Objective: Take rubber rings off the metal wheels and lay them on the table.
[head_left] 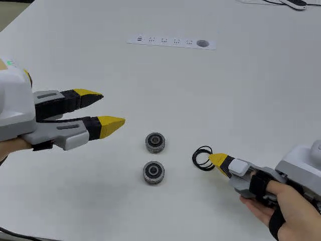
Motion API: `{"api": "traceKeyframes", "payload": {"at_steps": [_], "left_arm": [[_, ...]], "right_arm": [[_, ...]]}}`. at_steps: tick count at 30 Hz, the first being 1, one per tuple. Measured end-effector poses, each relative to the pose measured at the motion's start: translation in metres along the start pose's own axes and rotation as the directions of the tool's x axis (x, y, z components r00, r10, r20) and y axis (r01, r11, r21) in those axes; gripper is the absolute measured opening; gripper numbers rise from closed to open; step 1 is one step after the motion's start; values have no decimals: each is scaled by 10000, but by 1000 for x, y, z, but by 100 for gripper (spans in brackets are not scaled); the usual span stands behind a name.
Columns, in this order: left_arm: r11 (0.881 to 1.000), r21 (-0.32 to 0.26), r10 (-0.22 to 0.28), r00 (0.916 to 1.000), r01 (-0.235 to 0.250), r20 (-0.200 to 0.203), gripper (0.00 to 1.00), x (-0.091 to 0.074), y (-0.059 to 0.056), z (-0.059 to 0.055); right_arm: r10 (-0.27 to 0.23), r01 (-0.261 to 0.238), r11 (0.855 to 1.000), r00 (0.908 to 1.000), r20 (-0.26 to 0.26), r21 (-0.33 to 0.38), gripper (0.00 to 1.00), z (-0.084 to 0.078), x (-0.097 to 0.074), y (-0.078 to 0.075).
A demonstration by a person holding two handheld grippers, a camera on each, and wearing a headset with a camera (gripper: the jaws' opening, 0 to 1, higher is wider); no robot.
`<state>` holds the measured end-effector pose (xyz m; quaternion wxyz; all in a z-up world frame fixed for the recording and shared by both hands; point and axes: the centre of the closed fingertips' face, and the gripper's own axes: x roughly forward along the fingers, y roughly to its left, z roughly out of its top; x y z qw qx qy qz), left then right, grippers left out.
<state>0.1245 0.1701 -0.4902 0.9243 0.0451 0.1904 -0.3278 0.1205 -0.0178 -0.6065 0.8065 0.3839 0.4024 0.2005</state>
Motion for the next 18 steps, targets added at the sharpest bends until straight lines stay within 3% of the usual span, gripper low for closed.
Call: {"api": "traceKeyframes", "payload": {"at_steps": [3,6,8,18], "left_arm": [[10000,-23,43,10000,-43,54,44,-2,0,1],[10000,-88,34,9999,-34,94,44,-4,-2,1],[9998,-173,-16,10000,17,67,44,-5,-3,0],[9997,-208,148,9998,-146,91,46,-13,-5,-2]], "right_arm": [[-185,187,9996,9998,119,-192,2,2,-1,0],[-740,768,9894,9969,266,-1235,9,5,-4,-5],[-831,855,9875,9963,231,-1327,11,4,-5,-5],[-440,519,9805,9980,458,-1898,14,11,-11,5]]}}
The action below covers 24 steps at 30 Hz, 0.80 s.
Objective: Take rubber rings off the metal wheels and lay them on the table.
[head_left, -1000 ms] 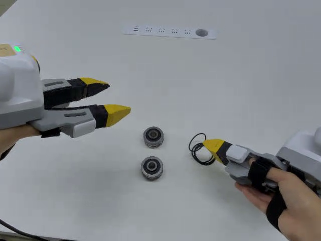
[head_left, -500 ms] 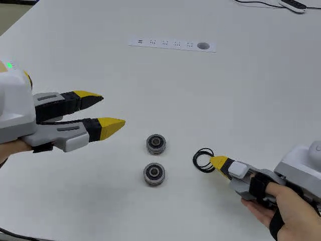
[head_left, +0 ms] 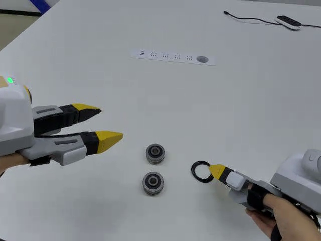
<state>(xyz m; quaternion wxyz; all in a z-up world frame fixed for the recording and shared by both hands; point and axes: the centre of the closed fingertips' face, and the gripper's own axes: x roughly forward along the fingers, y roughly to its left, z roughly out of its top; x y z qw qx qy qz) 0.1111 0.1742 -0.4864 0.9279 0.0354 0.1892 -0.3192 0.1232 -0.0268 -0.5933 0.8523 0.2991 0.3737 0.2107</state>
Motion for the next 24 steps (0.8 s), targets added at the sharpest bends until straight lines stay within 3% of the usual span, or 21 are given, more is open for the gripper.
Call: {"api": "traceKeyframes", "payload": {"at_steps": [4,10,14,17,18,24], "left_arm": [[9997,-141,182,9998,-181,35,47,-7,1,-3],[9984,-340,451,9990,-450,13,52,-24,8,-6],[9941,-683,873,9955,-847,362,56,-36,15,-2],[9893,-992,1129,9923,-1074,518,58,-41,16,-1],[9869,-1194,1177,9904,-1085,731,59,-43,14,2],[9783,-1457,1652,9793,-1477,1166,67,-54,17,8]], "right_arm": [[-16,71,9878,9994,358,-1556,16,13,-6,0],[-120,248,9829,9974,707,-1823,19,29,-18,-7],[-220,492,9685,9934,1130,-2440,21,43,-33,-13],[-176,515,9688,9900,1402,-2422,22,48,-46,-14],[-174,542,9701,9878,1549,-2368,23,50,-51,-15],[-177,914,9449,9731,2297,-3143,31,64,-74,-25]]}}
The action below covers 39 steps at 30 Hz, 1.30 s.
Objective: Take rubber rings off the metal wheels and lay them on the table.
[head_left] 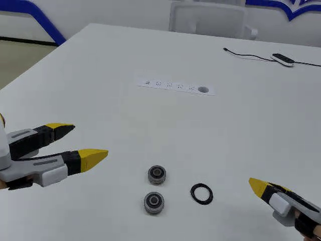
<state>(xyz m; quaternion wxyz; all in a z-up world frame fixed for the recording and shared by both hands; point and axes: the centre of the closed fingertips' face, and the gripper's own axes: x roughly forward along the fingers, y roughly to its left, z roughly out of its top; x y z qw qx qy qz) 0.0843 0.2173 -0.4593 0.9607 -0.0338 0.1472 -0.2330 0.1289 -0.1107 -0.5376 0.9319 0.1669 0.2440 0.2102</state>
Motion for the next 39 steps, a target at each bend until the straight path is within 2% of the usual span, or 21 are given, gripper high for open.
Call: {"api": "traceKeyframes", "payload": {"at_steps": [3,4,6,7,8,10,12,14,16,18,19,20,24,27,31,33,35,39], "left_arm": [[9996,190,199,9997,-197,-130,69,-4,-1,-5],[9995,246,217,9997,-214,-121,70,-4,-4,-6],[9994,258,229,9997,-228,-21,73,-5,-8,-7],[9993,278,243,9997,-243,28,75,-6,-11,-9],[9991,323,267,9996,-268,25,77,-5,-13,-11],[9922,1153,524,9978,-475,-405,82,-6,-14,-21],[9826,1822,491,9961,-351,-730,87,-5,-19,-30],[9839,1772,378,9957,-223,-846,90,-4,-24,-37],[9850,1714,356,9954,-200,-890,91,-4,-25,-42],[9849,1683,566,9938,-399,-957,92,-6,-21,-49],[9860,1574,718,9922,-551,-1021,92,-7,-18,-53],[9873,1464,768,9917,-613,-1028,92,-7,-16,-55],[9860,1345,1145,9867,-986,-1155,94,-7,-7,-63],[9844,1266,1374,9837,-1225,-1164,95,-6,-2,-64],[9851,1164,1404,9831,-1268,-1177,96,0,1,-65],[9847,1252,1378,9819,-1217,-1301,96,5,2,-67],[9853,1273,1316,9816,-1142,-1380,96,10,3,-70],[9870,1200,1261,9782,-1070,-1648,96,17,6,-80]], "right_arm": [[-26,58,9969,9992,410,-782,35,7,-7,-3],[-7,73,9910,9988,495,-1337,37,9,-10,-3],[-34,117,9807,9991,431,-1950,40,8,-13,-3],[-35,118,9711,9994,350,-2385,42,7,-14,-2],[-43,120,9671,9995,310,-2542,43,6,-15,-1],[-29,119,9569,9995,315,-2902,47,6,-16,1],[150,-74,9399,9997,195,-3415,49,4,-17,6],[264,-230,9297,9996,42,-3677,50,1,-16,7],[322,-307,9254,9995,-22,-3777,53,0,-15,8],[310,-326,8996,9995,-109,-4355,57,-2,-15,8],[266,-333,8751,9994,-207,-4828,60,-3,-14,8],[263,-341,8666,9994,-226,-4978,62,-3,-14,8],[245,-333,8766,9994,-246,-4801,68,-5,-13,7],[68,-204,8728,9995,-296,-4877,70,-6,-12,2],[-121,-194,8750,9980,-618,-4838,71,-14,-9,-5],[51,-386,8788,9974,-715,-4756,71,-18,-6,-2],[240,-619,8693,9962,-832,-4905,71,-21,-2,2],[321,-784,8713,9941,-1032,-4844,71,-27,4,6]]}}
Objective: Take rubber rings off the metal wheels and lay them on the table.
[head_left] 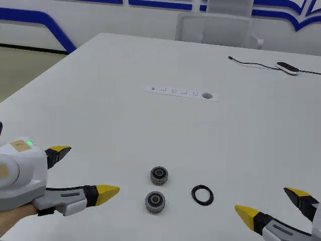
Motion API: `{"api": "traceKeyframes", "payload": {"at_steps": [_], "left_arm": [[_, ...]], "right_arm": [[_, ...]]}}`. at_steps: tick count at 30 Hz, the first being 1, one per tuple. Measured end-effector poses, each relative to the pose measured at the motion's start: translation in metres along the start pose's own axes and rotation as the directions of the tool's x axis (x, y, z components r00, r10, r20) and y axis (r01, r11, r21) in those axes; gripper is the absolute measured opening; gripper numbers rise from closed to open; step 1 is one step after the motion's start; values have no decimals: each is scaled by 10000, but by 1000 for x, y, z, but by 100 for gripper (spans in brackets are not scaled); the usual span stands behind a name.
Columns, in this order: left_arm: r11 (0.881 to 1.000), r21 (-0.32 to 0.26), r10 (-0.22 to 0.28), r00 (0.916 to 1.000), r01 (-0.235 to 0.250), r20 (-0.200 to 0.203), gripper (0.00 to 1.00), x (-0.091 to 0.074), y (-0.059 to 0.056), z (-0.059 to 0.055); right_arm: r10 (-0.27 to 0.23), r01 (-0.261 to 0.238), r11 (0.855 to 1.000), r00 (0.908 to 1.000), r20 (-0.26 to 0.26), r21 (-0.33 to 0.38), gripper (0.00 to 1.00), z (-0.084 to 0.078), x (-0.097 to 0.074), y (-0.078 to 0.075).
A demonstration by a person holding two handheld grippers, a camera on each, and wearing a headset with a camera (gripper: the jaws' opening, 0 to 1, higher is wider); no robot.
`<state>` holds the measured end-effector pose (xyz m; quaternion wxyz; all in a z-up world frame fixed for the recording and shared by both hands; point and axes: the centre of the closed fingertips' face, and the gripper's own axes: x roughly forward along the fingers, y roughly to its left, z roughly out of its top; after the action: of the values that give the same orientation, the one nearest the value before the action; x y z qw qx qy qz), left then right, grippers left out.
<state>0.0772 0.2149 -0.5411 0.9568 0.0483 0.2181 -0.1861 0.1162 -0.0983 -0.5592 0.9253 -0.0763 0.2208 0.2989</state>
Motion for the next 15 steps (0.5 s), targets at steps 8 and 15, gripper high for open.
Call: {"api": "traceKeyframes", "payload": {"at_steps": [8,15], "left_arm": [[9999,-110,-1,9999,0,-111,95,3,-1,-6],[9996,-295,4,10000,-4,-6,94,6,0,-4]], "right_arm": [[204,-202,9997,9997,-128,152,71,-3,4,4],[211,-206,9995,9996,-194,229,71,-3,7,3]]}}
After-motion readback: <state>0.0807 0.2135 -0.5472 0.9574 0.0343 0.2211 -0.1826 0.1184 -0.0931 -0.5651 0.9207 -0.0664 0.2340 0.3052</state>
